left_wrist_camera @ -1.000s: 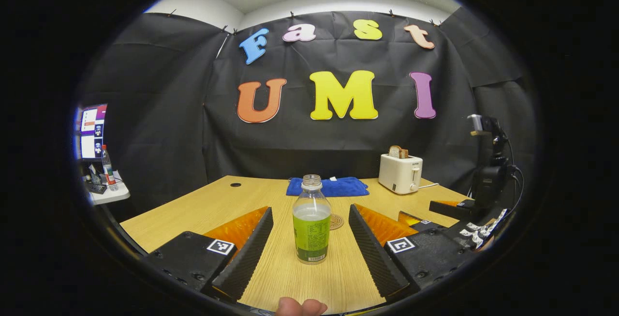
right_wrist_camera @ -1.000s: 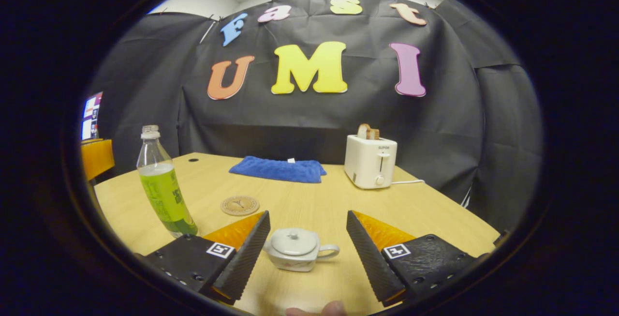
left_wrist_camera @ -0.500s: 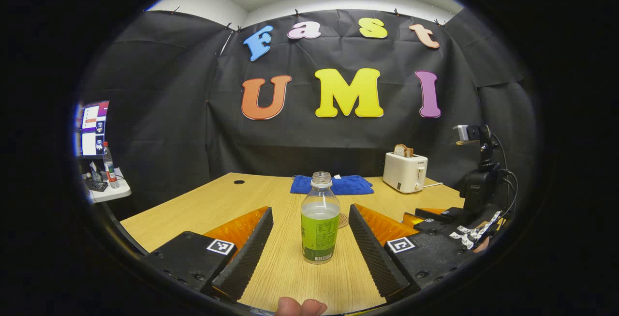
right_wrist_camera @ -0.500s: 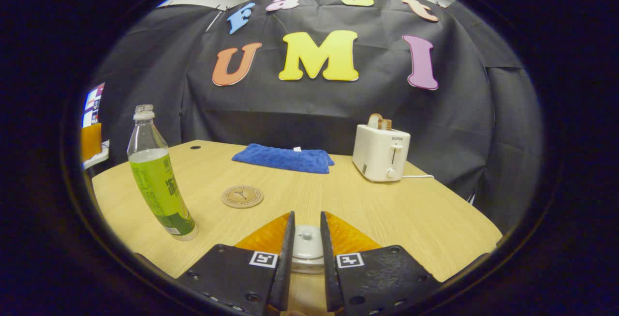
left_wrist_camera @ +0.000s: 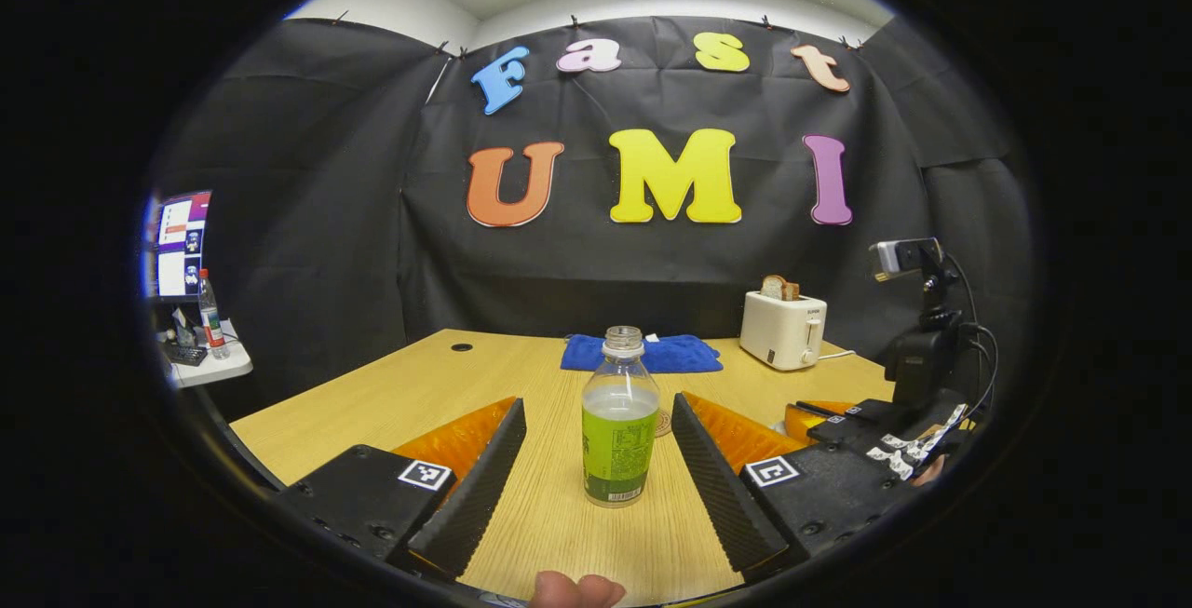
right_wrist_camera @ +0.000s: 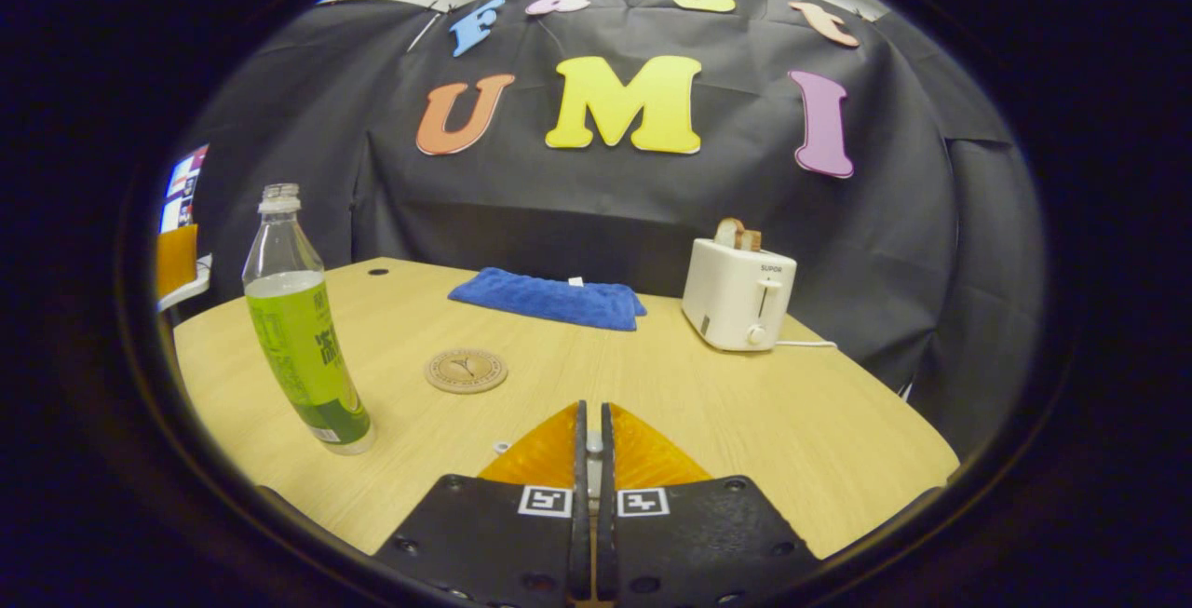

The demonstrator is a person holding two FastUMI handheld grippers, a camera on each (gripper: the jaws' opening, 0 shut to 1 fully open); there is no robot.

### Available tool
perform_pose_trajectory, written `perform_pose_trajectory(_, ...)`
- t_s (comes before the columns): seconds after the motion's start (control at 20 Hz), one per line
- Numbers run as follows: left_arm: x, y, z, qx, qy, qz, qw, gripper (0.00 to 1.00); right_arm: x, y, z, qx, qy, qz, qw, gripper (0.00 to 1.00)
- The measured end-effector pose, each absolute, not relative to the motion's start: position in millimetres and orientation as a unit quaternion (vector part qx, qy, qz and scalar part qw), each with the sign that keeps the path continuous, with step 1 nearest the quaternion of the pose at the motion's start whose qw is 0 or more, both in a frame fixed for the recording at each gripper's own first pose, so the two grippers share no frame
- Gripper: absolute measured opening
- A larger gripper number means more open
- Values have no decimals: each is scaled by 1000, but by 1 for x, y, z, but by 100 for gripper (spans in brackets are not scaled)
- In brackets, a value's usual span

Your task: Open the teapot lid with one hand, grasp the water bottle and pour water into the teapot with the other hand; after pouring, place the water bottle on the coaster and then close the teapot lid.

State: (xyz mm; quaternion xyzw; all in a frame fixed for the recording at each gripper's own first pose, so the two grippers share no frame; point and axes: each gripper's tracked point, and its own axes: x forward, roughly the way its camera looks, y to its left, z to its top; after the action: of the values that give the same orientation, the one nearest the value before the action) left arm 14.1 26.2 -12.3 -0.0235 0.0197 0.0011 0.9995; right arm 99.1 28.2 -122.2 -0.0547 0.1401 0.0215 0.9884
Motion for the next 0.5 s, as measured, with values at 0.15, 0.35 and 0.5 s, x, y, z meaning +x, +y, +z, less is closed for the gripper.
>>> perform_pose_trajectory(0.15,16,25,-31,-30,39,-7,999,98,100,30,-121,-37,138,32,989,0)
perform_pose_trajectory(0.35,24,26,-55,-42,70,-14,997,99,101,33,-103,-26,118,41,992,2)
perform_pose_trajectory(0.5,34,20,-67,-51,82,-29,995,99,99,33,-88,-33,107,46,993,2)
